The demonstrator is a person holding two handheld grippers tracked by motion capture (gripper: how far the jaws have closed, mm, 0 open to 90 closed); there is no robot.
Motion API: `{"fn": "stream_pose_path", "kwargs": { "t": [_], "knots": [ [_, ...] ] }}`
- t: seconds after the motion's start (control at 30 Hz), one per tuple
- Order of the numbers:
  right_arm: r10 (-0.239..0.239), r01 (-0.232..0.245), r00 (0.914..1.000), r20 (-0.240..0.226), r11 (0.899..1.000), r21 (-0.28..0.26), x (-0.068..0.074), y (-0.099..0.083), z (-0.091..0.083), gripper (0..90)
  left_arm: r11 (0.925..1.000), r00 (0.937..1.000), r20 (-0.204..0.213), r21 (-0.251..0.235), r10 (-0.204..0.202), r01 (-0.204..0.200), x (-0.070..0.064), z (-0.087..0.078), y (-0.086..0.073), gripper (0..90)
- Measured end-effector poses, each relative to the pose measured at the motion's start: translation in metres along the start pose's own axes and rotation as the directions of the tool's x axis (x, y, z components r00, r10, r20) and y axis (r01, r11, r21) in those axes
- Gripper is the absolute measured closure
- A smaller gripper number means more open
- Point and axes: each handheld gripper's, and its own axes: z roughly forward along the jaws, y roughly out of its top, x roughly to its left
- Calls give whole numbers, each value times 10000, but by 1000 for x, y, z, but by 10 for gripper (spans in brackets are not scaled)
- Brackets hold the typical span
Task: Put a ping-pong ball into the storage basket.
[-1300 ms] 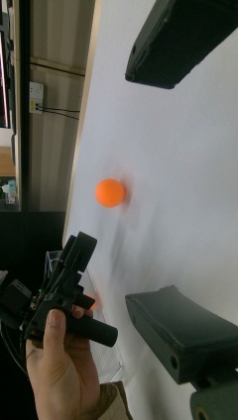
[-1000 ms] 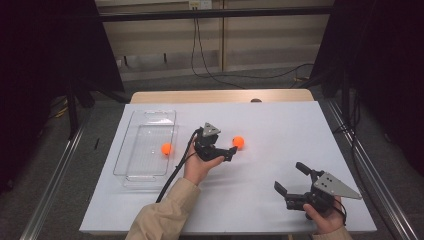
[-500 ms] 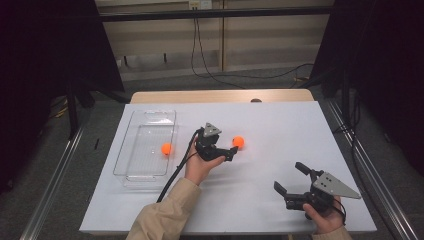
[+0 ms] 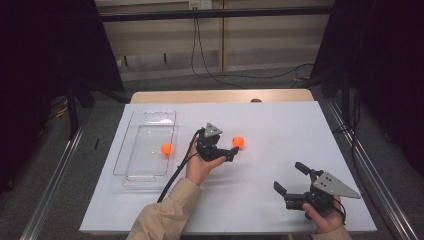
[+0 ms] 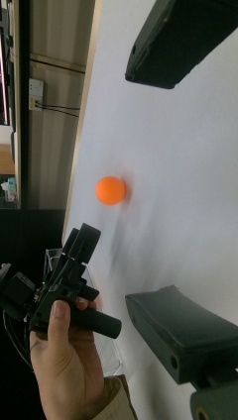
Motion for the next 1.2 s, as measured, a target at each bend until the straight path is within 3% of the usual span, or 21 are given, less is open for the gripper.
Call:
{"fn": "stream_pose_path", "kwargs": {
  "t": [0.73, 1.2],
  "knots": [
    [18, -18, 10000, -13, 10000, 14, 0, 0, 1, 12, 9999, 10000, -27, -61, 82, -83, 0, 5, 0, 85],
    [22, -22, 10000, 14, 10000, -2, -1, 0, 0, 12, 10000, 10000, 11, 11, 5, -5, -4, 18, 1, 85]
  ]
}}
